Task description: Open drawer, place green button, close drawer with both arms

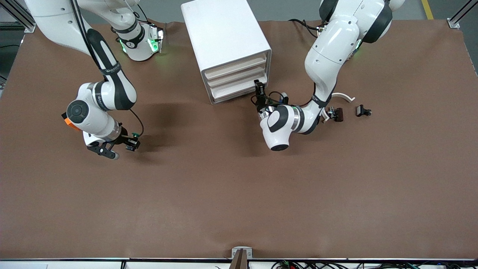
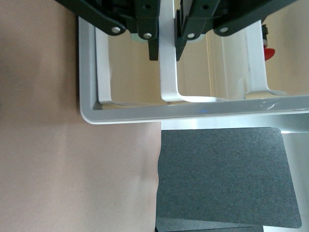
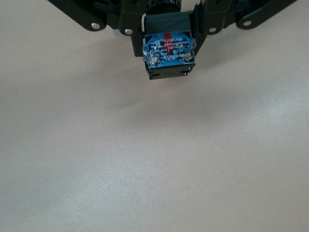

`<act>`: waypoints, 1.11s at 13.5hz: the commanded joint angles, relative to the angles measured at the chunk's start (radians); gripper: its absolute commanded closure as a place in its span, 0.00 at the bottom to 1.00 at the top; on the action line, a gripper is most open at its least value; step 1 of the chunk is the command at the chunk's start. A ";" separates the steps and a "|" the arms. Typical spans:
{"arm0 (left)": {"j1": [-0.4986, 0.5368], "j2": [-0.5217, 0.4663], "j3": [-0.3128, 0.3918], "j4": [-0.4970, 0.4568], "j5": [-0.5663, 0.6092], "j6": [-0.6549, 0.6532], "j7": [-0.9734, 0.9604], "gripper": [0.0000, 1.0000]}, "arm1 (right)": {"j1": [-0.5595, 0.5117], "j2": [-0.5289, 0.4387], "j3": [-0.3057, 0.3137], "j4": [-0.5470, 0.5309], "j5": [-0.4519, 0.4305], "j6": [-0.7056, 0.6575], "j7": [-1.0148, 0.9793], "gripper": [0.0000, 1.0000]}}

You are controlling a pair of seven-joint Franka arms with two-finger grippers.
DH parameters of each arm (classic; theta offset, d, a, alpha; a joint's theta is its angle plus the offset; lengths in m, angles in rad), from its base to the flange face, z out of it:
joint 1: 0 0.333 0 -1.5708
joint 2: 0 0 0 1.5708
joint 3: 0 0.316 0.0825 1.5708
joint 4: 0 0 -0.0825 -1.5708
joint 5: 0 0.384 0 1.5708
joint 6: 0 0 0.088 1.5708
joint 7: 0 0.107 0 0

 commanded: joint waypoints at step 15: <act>0.106 0.054 0.094 0.169 0.004 0.006 0.020 0.83 | 0.388 -0.053 0.012 0.313 0.003 -0.401 1.005 1.00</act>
